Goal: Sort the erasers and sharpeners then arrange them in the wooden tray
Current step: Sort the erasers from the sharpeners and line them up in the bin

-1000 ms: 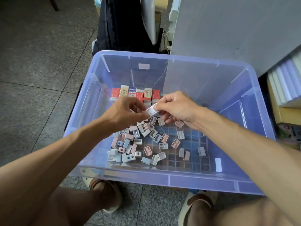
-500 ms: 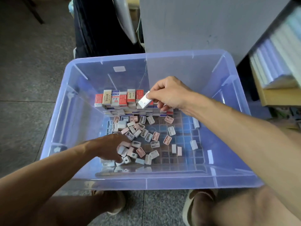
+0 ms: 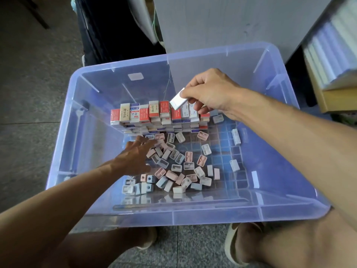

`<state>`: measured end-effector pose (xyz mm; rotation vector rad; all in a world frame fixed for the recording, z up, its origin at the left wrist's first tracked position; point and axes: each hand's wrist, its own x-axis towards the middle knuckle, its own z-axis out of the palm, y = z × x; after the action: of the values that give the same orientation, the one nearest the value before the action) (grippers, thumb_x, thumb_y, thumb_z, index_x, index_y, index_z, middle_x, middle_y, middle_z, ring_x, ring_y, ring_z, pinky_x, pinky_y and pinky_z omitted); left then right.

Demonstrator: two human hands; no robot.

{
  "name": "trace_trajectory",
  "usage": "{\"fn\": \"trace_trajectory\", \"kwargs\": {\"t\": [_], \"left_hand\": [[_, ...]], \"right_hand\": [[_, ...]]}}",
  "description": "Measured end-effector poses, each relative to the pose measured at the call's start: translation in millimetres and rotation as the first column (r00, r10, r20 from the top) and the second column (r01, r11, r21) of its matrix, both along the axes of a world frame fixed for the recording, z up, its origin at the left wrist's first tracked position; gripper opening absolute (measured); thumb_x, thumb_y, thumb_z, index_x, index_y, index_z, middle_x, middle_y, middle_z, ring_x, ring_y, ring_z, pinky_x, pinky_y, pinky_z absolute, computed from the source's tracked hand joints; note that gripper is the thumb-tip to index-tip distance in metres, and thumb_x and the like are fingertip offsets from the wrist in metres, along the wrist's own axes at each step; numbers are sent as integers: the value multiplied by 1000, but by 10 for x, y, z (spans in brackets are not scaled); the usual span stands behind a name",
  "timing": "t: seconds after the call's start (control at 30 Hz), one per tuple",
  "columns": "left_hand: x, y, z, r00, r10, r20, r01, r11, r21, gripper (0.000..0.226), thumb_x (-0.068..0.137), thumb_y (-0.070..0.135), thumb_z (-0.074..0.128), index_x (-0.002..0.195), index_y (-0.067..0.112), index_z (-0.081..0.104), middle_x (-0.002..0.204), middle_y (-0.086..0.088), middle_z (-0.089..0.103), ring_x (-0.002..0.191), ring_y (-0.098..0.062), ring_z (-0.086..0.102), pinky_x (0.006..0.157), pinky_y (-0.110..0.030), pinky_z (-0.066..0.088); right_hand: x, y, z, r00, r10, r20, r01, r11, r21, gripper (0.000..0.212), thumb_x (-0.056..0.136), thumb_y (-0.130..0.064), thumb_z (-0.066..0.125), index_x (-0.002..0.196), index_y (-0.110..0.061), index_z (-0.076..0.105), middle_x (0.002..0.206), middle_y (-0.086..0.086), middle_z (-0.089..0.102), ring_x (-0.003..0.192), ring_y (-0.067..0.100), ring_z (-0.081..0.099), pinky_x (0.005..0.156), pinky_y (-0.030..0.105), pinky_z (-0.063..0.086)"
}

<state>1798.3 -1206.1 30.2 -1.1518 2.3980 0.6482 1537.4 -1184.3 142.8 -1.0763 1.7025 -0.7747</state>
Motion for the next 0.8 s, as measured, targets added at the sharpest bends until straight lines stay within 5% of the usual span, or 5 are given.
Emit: {"fn": "trace_trajectory", "kwargs": {"t": [0.27, 0.33, 0.43, 0.53, 0.8], "left_hand": [[-171, 118, 43, 962, 99, -255, -12, 946, 324, 49, 82, 21, 78, 127, 29, 60, 126, 4, 60, 105, -8, 61, 74, -13, 51], [-216, 124, 80, 954, 104, -281, -42, 975, 217, 45, 85, 24, 73, 128, 28, 59, 126, -1, 58, 104, -10, 58, 75, -18, 50], [-261, 107, 121, 976, -151, -160, 136, 986, -99, 58, 88, 41, 66, 142, 34, 45, 143, -3, 40, 130, -20, 39, 95, -34, 46], [-344, 142, 67, 951, -307, -35, 304, 949, -86, 75, 88, 55, 59, 152, 35, 26, 155, -7, 24, 138, -27, 31, 106, -45, 43], [-677, 107, 61, 915, -395, -87, 374, 908, -188, 44, 97, 49, 48, 129, 20, 55, 102, -4, 68, 76, -15, 67, 60, -25, 56]], "right_hand": [[49, -37, 7, 1000, 5, -11, -5, 1000, -5, 16, 87, -20, 71, 94, -5, 72, 81, 6, 68, 62, 12, 60, 63, 28, 58], [36, -40, 16, 1000, -6, -16, 6, 1000, -6, 17, 87, -19, 71, 94, -4, 72, 80, 6, 68, 61, 12, 61, 64, 28, 58], [-14, -35, 45, 999, -34, -21, 34, 999, -11, 14, 87, -20, 72, 92, -7, 72, 80, 5, 68, 59, 11, 60, 61, 25, 57], [-71, -28, 99, 998, -58, -39, 57, 998, -22, 13, 86, -20, 72, 91, -8, 72, 78, 3, 67, 58, 9, 60, 61, 25, 57], [-342, 107, 447, 980, -176, -94, 164, 979, -119, 28, 82, -19, 69, 92, 7, 70, 65, 0, 58, 54, 13, 50, 52, 24, 47]]}}
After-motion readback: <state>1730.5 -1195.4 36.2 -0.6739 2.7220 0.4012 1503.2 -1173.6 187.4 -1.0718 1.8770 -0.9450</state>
